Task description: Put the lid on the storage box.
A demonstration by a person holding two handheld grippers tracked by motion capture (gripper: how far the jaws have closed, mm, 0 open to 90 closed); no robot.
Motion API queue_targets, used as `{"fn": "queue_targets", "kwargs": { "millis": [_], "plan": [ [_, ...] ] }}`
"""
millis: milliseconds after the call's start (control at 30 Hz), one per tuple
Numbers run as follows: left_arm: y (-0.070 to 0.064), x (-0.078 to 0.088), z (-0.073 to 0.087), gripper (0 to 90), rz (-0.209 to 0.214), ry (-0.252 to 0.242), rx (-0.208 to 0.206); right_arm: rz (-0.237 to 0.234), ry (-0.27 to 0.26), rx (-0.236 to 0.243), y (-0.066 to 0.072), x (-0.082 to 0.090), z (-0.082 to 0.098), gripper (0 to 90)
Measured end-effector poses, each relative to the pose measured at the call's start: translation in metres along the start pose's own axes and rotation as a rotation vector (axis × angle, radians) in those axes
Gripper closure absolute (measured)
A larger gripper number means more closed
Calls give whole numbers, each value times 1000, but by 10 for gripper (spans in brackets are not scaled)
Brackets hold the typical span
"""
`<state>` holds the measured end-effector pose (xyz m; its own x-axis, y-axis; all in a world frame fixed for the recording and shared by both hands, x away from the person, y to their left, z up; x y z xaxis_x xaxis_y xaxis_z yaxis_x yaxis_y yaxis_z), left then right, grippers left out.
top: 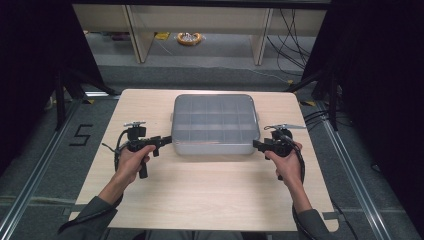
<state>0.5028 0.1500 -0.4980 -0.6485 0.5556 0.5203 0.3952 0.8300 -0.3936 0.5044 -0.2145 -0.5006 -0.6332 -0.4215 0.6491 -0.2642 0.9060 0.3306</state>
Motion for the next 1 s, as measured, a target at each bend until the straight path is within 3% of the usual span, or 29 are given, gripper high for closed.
{"fn": "queue_targets", "kwargs": {
  "millis": [67, 100, 133, 167, 267, 300, 467, 733, 900, 1000],
  "plan": [
    [0, 1, 2, 424, 1, 0, 1, -2, 18, -26, 6, -2, 3, 472],
    [0, 2, 4, 424, 3, 2, 2, 5, 17, -13, 5, -3, 4, 464],
    [0, 3, 6, 424, 4, 3, 2, 6, 42, -59, 8, -1, 7, 455],
    [0, 5, 8, 423, 8, 3, -2, -5, 20, -8, 4, -1, 5, 446],
    [0, 14, 20, 418, 16, 1, -4, -15, 21, -28, 4, 7, 11, 427],
    [0, 17, 26, 410, 14, 8, -9, -37, 25, -17, 5, 13, 19, 410],
    [-3, 37, 66, 387, 11, 43, -37, -47, 47, 5, 7, 27, 44, 361],
    [-12, 70, 114, 348, -23, 94, -171, -41, 43, 26, 11, 51, 83, 318],
    [-15, 84, 129, 331, -47, 102, -212, -50, 67, 32, 16, 61, 110, 300],
    [-17, 93, 137, 316, -77, 113, -268, -49, 80, 40, 19, 66, 123, 289]
  ]
}}
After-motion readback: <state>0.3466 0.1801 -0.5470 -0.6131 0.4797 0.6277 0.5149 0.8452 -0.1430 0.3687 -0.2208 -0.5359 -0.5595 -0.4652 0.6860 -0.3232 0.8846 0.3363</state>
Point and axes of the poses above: each handheld gripper's, and its own axes: x roughly backward along the jaws, z roughly out of its underside, y roughly to its left, the point moved 8 cm from there along -x, roughly forward along the jaws, and after that the axes turned 7 degrees about -x, right-handed, at the moved point
